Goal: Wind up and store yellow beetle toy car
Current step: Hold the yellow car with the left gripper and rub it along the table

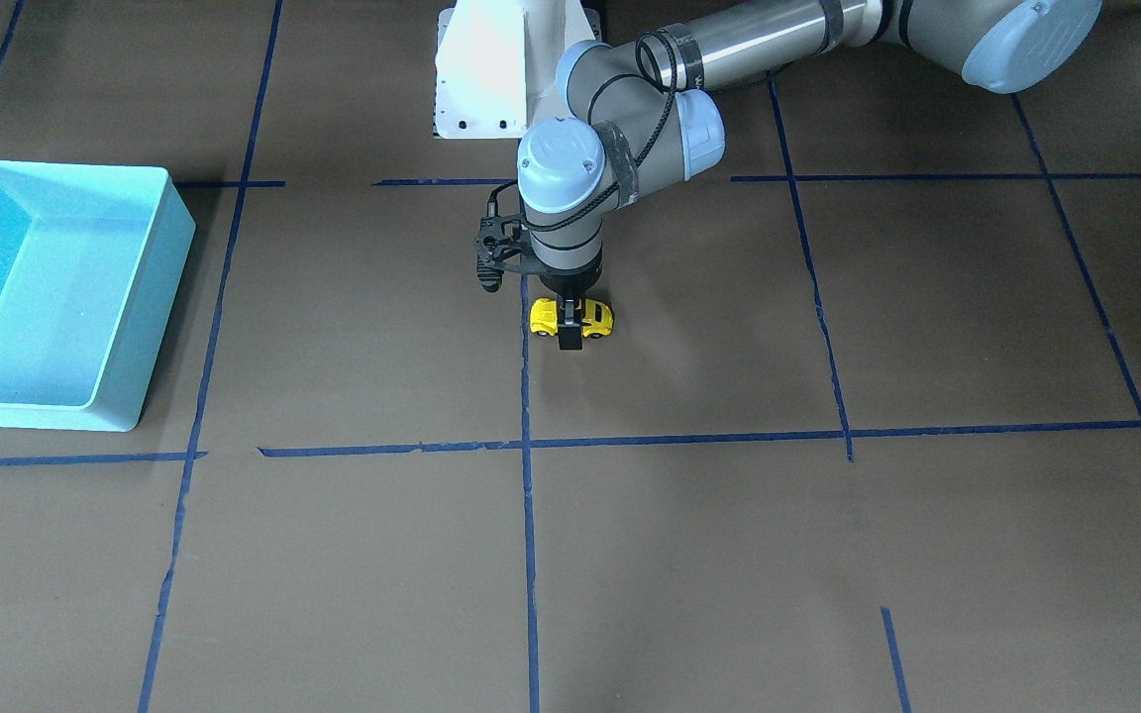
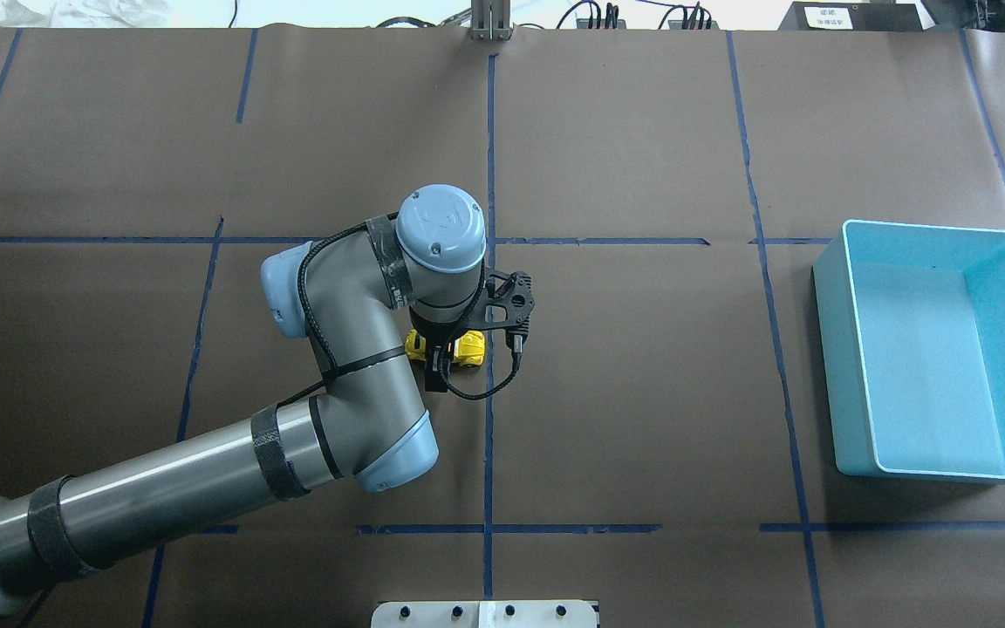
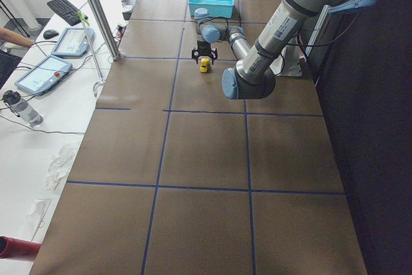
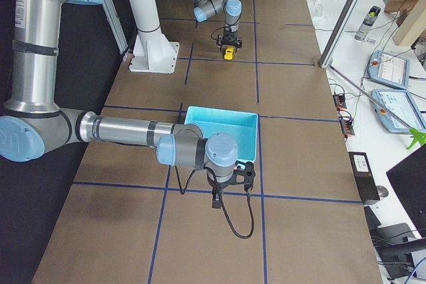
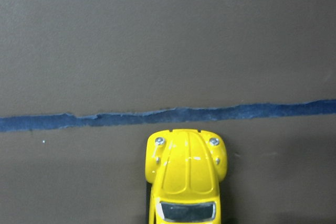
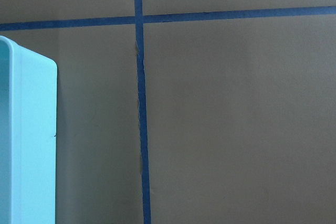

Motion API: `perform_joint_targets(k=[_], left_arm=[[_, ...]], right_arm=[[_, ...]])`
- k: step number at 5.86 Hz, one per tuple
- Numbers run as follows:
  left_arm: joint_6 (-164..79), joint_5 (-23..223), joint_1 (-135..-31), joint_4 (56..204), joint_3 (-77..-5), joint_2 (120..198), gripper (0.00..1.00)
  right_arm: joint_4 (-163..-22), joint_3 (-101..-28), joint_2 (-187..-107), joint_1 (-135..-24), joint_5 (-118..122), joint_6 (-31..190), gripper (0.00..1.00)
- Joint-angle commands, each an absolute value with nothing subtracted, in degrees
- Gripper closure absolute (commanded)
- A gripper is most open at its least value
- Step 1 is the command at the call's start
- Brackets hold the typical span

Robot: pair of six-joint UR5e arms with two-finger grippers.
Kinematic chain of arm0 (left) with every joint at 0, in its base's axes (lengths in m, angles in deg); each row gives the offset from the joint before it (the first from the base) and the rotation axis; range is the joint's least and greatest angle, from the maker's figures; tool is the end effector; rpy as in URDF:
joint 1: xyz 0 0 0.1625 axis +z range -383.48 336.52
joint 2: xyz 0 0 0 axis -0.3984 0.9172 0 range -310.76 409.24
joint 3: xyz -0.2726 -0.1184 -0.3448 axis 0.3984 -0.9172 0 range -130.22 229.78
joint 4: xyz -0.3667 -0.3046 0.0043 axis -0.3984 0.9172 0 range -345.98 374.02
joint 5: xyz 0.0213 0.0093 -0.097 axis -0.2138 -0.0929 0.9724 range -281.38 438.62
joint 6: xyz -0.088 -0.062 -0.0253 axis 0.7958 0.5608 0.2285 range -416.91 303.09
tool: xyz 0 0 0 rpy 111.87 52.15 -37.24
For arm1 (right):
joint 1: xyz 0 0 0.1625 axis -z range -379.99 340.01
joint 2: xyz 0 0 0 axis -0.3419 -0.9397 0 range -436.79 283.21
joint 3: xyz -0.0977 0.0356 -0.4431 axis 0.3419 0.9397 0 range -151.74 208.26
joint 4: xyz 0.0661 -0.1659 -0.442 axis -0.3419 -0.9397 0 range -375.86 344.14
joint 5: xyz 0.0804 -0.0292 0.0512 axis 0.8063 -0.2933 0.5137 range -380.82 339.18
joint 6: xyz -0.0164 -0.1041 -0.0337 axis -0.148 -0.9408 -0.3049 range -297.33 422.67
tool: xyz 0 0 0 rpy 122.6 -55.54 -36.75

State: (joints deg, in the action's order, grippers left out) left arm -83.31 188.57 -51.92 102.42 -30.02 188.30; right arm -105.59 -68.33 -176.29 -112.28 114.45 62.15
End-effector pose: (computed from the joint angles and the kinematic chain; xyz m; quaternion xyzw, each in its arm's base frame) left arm 0.6954 -0.4853 0.1959 0.2503 0.2515 0.6879 0.6331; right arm 0.0737 -0.4754 0.7171 -0.0119 -0.3852 0.0230 0.9225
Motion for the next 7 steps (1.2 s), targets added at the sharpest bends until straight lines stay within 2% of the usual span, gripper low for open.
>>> perform_joint_targets(k=[1, 3, 4, 6, 7], left_arm=[[-83.54, 188.57, -51.52, 102.61, -29.93, 188.29, 0.15], [-84.07, 188.49, -51.52, 102.26, -30.11, 188.55, 0.42], [-84.24, 188.75, -51.95, 102.09, -30.55, 188.29, 0.65], [-84.24, 190.06, -54.31, 100.78, -33.52, 187.85, 0.89], [-84.24, 193.72, -56.33, 99.99, -36.15, 186.02, 0.94]], right_arm=[[-105.59, -68.33, -176.29, -112.28, 114.45, 62.15, 0.0], [-105.59, -68.33, -176.29, -112.28, 114.45, 62.15, 0.0], [-105.59, -68.33, -176.29, -112.28, 114.45, 62.15, 0.0], [-105.59, -68.33, -176.29, -112.28, 114.45, 62.15, 0.0], [-105.59, -68.33, -176.29, -112.28, 114.45, 62.15, 0.0]])
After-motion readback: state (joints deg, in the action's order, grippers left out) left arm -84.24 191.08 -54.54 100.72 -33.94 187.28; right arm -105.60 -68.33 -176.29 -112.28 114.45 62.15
